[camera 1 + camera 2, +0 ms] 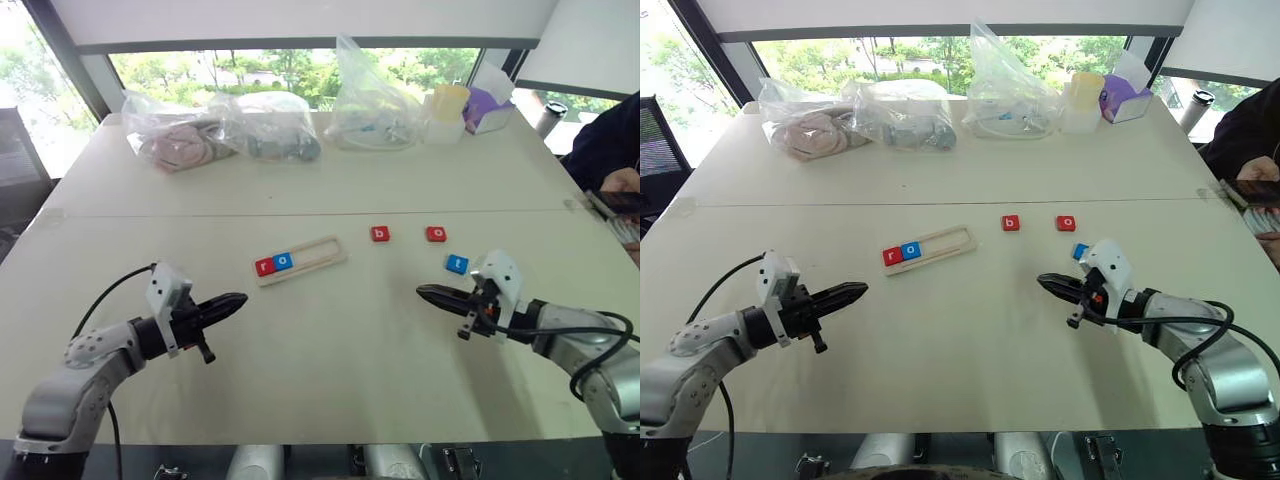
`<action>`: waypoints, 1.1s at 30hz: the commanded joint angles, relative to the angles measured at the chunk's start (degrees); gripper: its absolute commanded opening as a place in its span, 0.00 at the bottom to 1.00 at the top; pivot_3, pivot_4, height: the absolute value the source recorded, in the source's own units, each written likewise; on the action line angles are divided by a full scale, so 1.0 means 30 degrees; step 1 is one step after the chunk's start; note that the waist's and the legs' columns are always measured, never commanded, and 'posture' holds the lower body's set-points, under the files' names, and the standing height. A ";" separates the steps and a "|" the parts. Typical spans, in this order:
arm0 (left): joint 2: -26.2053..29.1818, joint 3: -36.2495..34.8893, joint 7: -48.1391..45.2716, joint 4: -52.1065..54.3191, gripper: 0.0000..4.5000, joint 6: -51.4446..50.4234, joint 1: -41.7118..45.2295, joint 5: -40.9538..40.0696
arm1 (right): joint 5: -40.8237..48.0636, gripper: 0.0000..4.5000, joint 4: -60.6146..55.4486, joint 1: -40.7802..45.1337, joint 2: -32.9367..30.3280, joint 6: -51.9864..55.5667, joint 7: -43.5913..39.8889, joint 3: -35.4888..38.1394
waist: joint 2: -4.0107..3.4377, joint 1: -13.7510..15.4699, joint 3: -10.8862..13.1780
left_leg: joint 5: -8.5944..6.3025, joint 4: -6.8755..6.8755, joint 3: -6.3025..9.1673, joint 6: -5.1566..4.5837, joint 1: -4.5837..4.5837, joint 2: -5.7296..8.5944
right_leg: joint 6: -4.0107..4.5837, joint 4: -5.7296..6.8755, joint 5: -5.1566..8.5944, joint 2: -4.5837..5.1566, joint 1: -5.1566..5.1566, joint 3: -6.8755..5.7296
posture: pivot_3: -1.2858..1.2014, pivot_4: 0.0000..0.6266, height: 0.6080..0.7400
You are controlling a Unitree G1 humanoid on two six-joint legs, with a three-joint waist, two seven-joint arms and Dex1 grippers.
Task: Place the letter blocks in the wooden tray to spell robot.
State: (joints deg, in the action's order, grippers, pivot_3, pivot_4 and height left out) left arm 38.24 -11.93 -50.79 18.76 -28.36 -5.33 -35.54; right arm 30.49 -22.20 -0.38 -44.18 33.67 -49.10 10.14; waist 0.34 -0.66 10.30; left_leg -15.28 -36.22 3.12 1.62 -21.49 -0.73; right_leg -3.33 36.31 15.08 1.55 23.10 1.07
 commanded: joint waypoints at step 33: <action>0.1899 0.2112 -0.3396 -0.5294 0.63 0.0960 0.5180 0.2510 | 0.0094 0.00 -0.0774 0.0981 0.0480 -0.0289 0.0867 -0.0147 | 0.0001 0.0015 0.0001 | 0.0000 0.0000 -0.0010 0.0000 0.0007 0.0022 | -0.0004 0.0015 -0.0006 -0.0018 0.0004 -0.0006 | 0.52 0.24 1.00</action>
State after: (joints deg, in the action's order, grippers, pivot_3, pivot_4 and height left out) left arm 42.94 -6.14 -58.37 4.55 -27.30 8.36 -28.75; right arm 30.51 -22.78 1.35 -43.26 33.96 -46.85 9.26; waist 0.35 -0.61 10.30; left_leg -15.28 -36.22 3.09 1.62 -21.48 -0.65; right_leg -3.33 36.37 15.06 1.47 23.13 1.02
